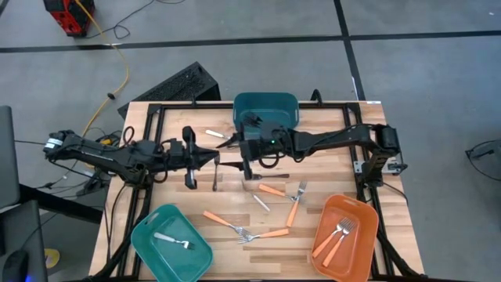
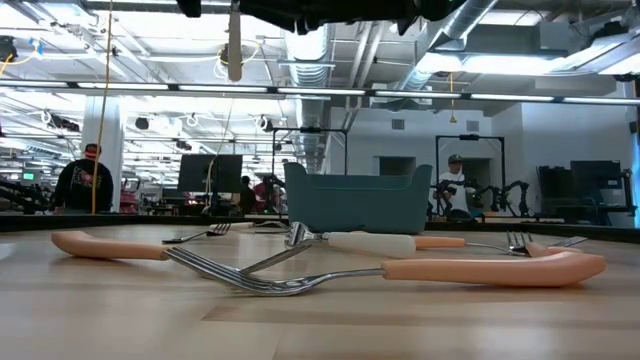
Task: Sort silverware by color (type)
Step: Put the white fork into the green blue bin
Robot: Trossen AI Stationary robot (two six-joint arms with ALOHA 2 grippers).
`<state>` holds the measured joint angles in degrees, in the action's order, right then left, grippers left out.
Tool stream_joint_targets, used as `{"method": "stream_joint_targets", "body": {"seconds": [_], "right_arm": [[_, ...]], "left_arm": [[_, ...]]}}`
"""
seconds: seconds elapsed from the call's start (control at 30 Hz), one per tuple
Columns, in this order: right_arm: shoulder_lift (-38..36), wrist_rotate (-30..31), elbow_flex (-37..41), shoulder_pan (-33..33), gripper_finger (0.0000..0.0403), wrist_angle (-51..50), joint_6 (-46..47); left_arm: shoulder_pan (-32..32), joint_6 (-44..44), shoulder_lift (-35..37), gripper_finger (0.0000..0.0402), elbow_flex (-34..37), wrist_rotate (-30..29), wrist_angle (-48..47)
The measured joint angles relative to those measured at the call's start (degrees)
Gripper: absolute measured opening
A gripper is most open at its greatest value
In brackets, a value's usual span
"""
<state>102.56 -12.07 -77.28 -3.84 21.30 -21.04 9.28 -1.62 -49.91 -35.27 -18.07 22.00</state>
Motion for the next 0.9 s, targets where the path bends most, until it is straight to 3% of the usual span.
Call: {"method": "stream_joint_targets", "body": {"seconds": [0.57, 0.73, 0.9], "right_arm": [[0.0, 0.2, 0.0, 0.1, 0.0258, 2.2, 0.2], [0.0, 0.2, 0.0, -0.1, 0.0199, 0.4, 0.2], [0.0, 0.2, 0.0, -0.4, 0.0102, 0.3, 0.1]], "left_arm": [[-0.7, -2.3, -4.4, 0.0000, 0.0, 2.5, 6.6], [-0.8, -2.2, -4.5, 0.0000, 0.0, 2.7, 7.7], [-0.8, -2.2, -4.5, 0.0000, 0.0, 2.9, 7.9]]}}
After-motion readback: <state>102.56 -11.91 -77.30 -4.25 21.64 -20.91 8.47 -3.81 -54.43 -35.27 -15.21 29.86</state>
